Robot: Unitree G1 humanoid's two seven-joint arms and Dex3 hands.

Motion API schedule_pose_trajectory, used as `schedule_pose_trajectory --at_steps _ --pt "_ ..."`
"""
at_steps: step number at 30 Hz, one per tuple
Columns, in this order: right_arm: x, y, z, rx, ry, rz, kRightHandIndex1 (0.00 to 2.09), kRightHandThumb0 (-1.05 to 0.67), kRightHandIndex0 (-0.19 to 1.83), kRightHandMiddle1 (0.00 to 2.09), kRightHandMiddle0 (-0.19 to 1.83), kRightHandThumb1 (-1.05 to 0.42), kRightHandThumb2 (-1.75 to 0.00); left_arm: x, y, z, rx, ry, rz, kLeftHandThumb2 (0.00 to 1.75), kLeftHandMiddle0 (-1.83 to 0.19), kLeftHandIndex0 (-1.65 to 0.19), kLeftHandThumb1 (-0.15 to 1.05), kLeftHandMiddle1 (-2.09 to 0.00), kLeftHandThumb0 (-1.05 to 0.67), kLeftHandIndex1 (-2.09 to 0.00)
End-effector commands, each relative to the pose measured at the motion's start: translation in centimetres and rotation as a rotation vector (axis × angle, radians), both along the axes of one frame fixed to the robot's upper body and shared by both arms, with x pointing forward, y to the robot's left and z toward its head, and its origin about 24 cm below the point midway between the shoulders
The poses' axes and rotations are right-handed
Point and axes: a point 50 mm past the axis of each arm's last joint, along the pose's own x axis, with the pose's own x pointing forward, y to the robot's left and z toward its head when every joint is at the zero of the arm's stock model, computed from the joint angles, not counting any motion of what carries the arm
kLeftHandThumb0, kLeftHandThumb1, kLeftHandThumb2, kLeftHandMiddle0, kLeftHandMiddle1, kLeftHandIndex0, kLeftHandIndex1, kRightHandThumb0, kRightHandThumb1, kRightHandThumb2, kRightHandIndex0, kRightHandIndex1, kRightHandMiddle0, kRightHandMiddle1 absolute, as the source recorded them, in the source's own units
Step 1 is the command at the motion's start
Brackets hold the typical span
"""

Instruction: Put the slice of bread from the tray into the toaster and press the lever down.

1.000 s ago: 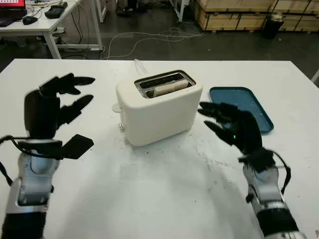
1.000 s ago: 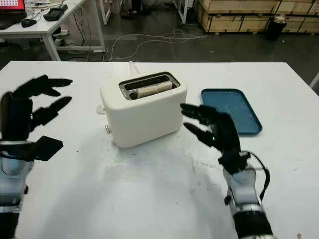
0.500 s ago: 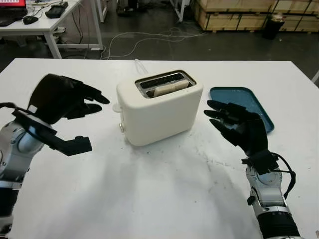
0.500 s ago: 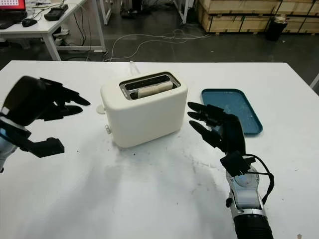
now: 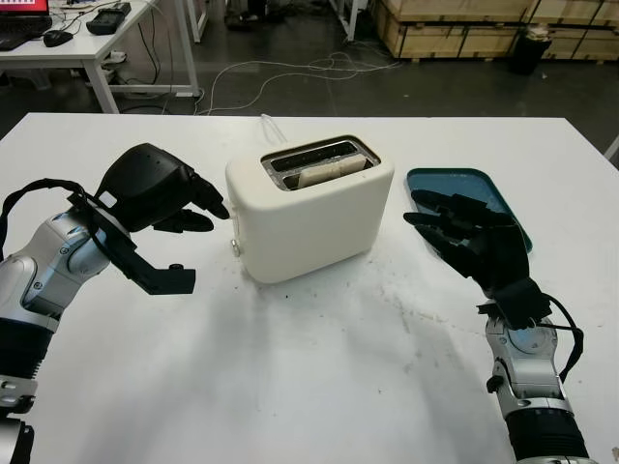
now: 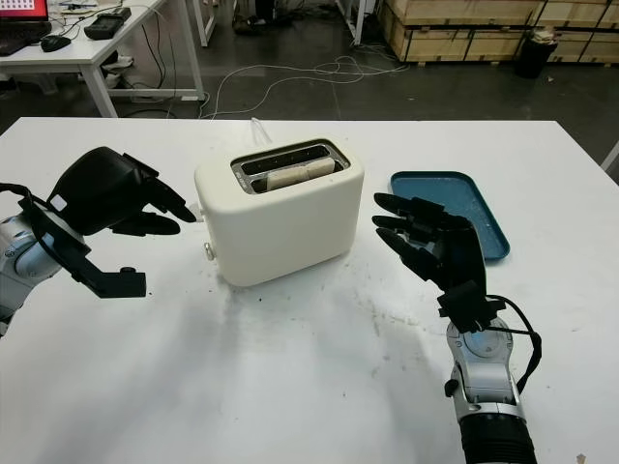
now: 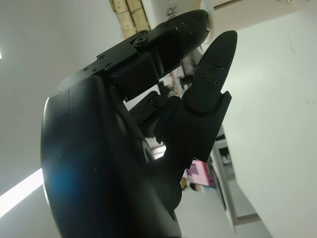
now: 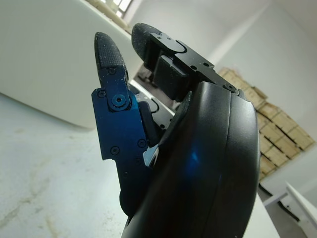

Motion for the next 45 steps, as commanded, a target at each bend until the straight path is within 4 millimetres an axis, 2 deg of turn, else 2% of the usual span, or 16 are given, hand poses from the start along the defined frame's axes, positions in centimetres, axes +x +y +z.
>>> schedule_pose_trajectory --at_steps 1,12,20,28,35,45 --pt "0.2 -0.3 0.5 -0.002 0.002 0.003 0.09 -0.46 1.03 0.00 0.95 -0.92 -0.03 0.3 0.2 0.4 0.040 -0.013 -0.001 0.00 -1.08 -1.37 0.71 -1.50 -0.47 -0.01" --pt "0.4 -1.0 0.7 -0.054 0.013 0.008 0.09 -0.46 1.06 0.00 0.94 -0.92 -0.01 0.7 0.3 0.7 0.065 -0.001 0.009 0.00 -1.00 -1.36 0.68 -1.60 -0.42 0.00" --pt "0.4 -0.9 0.7 -0.111 0.007 0.025 0.08 -0.44 1.06 0.00 0.94 -0.92 0.00 0.8 0.4 0.8 0.018 -0.006 0.021 0.01 -0.97 -1.32 0.72 -1.61 -0.42 0.00" --pt "0.2 -0.7 0.7 -0.143 0.002 0.035 0.08 -0.46 1.07 0.00 0.94 -0.92 -0.01 1.1 0.0 -0.2 -0.068 -0.005 0.014 0.01 -0.98 -1.31 0.75 -1.60 -0.41 -0.01" --pt "0.1 -0.6 0.6 -0.152 -0.004 0.036 0.08 -0.46 1.07 0.00 0.94 -0.92 -0.03 1.2 -0.2 -1.0 -0.077 0.015 0.011 0.00 -1.01 -1.30 0.76 -1.57 -0.43 0.00" --pt "0.0 -0.6 0.7 -0.155 -0.001 0.039 0.08 -0.48 1.06 0.00 0.93 -0.92 -0.05 1.5 -0.1 -1.2 -0.063 0.033 0.001 0.00 -1.01 -1.33 0.74 -1.59 -0.41 -0.01"
